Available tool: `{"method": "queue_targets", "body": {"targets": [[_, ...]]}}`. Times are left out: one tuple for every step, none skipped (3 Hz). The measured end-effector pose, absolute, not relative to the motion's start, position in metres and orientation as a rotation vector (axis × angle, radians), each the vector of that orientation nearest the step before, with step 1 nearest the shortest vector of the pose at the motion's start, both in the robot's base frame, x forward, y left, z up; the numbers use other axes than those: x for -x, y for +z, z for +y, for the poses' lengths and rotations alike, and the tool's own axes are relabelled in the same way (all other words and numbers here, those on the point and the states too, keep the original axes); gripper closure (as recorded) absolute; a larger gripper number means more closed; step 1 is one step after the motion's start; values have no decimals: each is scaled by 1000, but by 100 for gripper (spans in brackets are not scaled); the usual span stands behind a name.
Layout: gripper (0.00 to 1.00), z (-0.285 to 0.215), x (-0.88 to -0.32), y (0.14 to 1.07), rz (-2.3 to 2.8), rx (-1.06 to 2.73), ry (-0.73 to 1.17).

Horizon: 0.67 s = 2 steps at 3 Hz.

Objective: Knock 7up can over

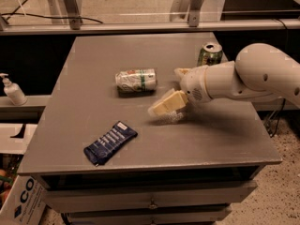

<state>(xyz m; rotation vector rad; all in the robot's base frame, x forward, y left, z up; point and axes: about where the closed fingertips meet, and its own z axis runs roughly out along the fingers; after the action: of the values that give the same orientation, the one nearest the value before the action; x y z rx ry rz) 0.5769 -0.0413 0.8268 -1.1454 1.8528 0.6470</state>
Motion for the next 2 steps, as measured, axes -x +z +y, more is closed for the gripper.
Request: {"method": "queue_targets", "body": {"targets": [[0, -67, -578, 822, 1828, 1056, 654], [0, -74, -577, 822, 1824, 1041, 653]]}}
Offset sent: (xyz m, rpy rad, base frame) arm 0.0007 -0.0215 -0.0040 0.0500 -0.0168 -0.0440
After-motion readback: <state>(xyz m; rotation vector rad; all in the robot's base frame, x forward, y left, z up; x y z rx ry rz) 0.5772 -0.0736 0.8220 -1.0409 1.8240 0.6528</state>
